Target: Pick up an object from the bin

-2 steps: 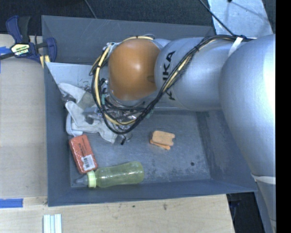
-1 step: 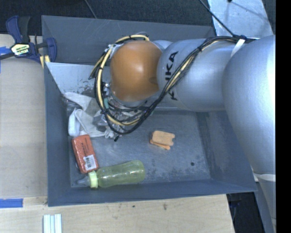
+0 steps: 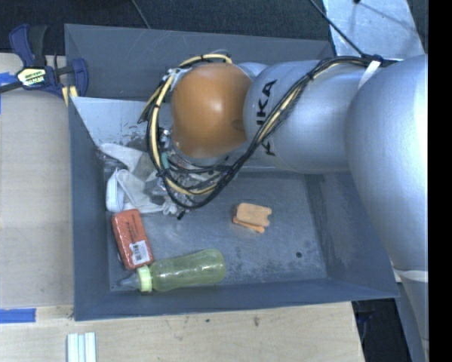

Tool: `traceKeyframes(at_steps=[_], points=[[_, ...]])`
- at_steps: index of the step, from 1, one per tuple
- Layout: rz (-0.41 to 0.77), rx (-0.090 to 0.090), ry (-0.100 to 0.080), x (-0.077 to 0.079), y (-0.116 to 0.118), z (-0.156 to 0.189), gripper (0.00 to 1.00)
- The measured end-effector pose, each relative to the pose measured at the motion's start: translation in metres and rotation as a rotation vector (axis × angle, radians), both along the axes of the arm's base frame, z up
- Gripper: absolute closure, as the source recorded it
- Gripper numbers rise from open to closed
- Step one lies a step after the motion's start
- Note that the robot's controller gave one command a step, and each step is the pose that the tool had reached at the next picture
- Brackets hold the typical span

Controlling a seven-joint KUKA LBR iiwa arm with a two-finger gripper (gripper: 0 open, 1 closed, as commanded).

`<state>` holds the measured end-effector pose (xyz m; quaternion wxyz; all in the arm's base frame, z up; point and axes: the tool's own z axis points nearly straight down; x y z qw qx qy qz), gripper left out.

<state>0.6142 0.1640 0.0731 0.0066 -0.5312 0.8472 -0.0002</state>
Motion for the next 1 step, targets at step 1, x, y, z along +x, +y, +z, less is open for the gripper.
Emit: traceKeyframes(at_steps=[1], points=[[-0.001,0.000,0.001,0.0001,-0.0001,0.0009,1.00]])
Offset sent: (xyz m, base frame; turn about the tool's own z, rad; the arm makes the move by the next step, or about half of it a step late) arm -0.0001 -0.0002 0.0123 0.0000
